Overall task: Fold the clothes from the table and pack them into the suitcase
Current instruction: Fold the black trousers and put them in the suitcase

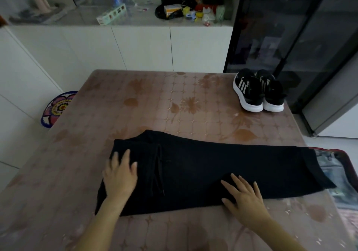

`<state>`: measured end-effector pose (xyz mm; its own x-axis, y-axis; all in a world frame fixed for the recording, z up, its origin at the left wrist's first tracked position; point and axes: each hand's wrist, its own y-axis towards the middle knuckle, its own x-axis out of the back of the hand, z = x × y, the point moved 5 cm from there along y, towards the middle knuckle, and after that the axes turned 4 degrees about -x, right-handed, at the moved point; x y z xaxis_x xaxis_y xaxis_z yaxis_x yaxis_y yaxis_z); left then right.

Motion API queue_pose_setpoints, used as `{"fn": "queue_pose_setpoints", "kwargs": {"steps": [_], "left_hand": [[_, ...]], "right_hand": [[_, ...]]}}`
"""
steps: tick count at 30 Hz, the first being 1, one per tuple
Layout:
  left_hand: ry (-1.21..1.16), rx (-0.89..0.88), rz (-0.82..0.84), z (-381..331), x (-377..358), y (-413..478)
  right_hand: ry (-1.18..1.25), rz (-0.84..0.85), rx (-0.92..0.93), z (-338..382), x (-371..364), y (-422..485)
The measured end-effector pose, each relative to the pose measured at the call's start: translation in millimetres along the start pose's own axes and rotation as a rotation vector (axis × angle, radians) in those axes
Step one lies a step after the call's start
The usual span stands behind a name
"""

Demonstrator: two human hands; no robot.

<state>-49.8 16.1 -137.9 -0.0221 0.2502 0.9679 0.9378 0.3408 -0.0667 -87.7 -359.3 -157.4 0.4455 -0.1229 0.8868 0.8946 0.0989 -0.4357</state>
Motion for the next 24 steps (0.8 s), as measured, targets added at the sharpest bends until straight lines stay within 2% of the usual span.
{"fn": "queue_pose_setpoints", "kwargs": {"steps": [3, 9, 12, 16, 18, 21, 24], "left_hand": [[-0.131, 0.175, 0.09, 44.3, -2.2, -4.9], [-0.411, 0.183, 0.103, 37.7, 23.3, -2.8], [-0.45, 0.111, 0.164, 17.1, 39.3, 0.3], [-0.658, -0.046, 0.221, -41.4, 62.8, -24.2], [-0.852, -0.047, 0.28, -70.9, 66.0, -40.6], [-1.114, 0.052, 0.316, -94.4, 55.0, -54.6], [-1.031, -0.058, 0.104, -100.5, 53.1, -53.4]], "right_hand": [[-0.007, 0.039, 0.114, 37.8, -2.1, 4.7], [0.07, 0.156, 0.375, 127.2, -1.3, 8.0], [0.276, 0.215, 0.432, 159.7, 11.6, 8.4], [0.947, 0.367, 0.391, 185.2, 36.4, 9.4], [1.156, 0.362, 0.34, 184.2, 45.5, 11.3], [1.303, 0.237, 0.181, 162.9, 49.3, 19.2], [1.284, 0.097, 0.034, 131.6, 49.2, 23.0]]}}
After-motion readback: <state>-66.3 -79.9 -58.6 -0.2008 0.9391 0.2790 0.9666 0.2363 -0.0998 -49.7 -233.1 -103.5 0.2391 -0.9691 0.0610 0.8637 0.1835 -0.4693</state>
